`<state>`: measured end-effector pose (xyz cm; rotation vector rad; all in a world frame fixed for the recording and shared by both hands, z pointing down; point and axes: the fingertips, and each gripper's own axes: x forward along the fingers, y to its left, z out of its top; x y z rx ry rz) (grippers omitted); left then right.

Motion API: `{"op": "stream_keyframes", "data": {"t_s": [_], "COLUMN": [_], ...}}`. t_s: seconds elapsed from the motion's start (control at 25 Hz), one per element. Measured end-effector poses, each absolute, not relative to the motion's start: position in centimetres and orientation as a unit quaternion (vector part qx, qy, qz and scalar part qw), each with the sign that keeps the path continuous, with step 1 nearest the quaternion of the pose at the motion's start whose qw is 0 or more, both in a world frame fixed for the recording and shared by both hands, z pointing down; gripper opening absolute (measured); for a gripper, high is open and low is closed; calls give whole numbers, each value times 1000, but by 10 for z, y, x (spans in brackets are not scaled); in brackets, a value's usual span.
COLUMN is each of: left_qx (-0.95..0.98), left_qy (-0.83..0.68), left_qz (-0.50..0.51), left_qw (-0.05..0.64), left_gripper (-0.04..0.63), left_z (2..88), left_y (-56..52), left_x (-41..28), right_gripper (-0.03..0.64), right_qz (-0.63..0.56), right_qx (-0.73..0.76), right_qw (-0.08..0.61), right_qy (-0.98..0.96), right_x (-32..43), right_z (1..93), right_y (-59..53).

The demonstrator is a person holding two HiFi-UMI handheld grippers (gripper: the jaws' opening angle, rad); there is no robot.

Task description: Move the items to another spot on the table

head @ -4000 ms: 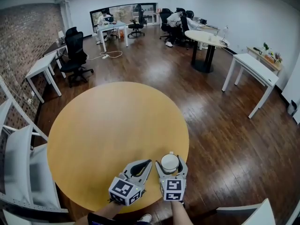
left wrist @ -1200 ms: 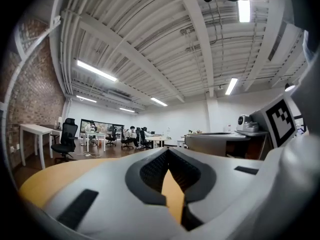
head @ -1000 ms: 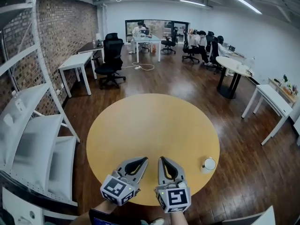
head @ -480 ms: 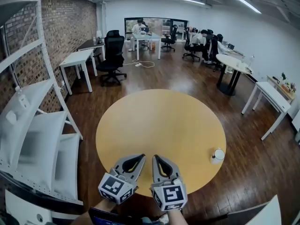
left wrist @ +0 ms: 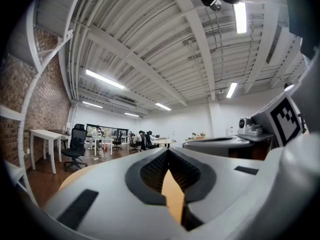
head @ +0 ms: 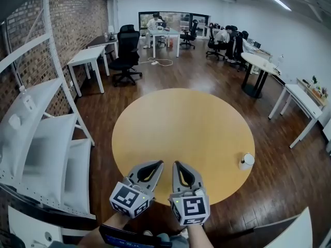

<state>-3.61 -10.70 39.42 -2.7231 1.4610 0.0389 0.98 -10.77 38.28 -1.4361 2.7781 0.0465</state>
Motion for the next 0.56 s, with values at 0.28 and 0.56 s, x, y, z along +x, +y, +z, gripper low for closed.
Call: {"op": "stream_keyframes", "data": {"t_s": [0.28,0.56], "left_qx": [-887,-890], "left_qy": [460,455], "left_qz": [13,15], "left_qw": [23,20], "left_gripper": [3,3], "left_z": [394,392], "left_y": [-101,-101], "left_x": [-39,-36], "right_gripper": [2,2], "right_qz": [23,27], "right_qx": [-465,-470], "right_qw": [10,11], "right_qy": [885,882], "right_x": [4,6], "right_z": [380,374], "right_y": [-101,-99]}}
